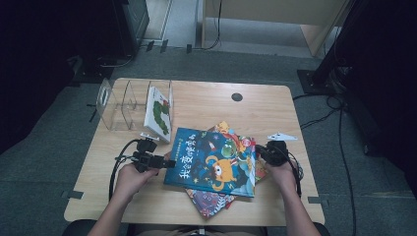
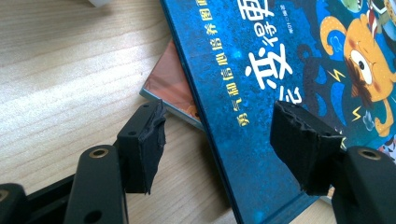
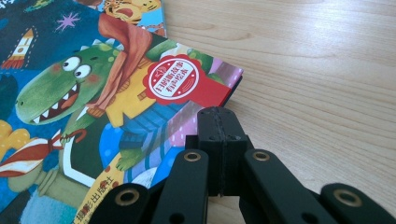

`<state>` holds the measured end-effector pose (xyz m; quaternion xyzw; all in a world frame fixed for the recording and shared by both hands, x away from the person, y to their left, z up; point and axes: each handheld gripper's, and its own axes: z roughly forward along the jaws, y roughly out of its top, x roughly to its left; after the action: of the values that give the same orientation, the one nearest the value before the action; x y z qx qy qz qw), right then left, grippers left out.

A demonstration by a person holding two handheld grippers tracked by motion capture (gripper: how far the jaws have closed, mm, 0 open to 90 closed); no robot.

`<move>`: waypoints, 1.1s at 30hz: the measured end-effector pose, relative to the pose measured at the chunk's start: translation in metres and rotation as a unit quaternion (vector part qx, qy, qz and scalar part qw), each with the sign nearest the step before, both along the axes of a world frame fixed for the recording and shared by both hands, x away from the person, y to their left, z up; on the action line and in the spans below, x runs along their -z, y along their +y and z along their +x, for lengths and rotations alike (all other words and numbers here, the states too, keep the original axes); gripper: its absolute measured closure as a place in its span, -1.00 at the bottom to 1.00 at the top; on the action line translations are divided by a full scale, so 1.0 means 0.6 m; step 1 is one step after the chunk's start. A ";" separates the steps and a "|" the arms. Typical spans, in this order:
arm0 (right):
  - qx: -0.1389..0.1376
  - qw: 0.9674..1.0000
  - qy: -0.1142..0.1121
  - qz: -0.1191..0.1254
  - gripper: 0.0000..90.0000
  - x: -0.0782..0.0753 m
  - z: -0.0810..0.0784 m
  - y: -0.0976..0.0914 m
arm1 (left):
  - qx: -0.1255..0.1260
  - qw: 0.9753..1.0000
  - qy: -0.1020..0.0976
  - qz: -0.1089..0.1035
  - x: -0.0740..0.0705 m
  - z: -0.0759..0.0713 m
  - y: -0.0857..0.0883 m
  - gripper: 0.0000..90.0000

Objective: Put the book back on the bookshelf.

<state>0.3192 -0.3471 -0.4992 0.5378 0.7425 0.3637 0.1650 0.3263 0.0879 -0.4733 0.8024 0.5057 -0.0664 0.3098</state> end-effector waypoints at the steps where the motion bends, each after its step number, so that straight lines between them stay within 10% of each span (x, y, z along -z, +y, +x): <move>1: -0.001 1.000 0.001 -0.001 1.00 0.000 0.000 0.001 | 0.003 1.000 0.000 0.003 0.001 0.000 0.000 -0.20; 33: -0.019 1.000 0.003 -0.011 1.00 -0.002 -0.010 0.014 | -0.005 0.999 0.036 -0.006 0.026 -0.004 -0.018 -0.31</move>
<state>0.3130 -0.3387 -0.4980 0.5228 0.7569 0.3571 0.1619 0.3241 0.0768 -0.4889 0.7950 0.5201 -0.0967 0.2969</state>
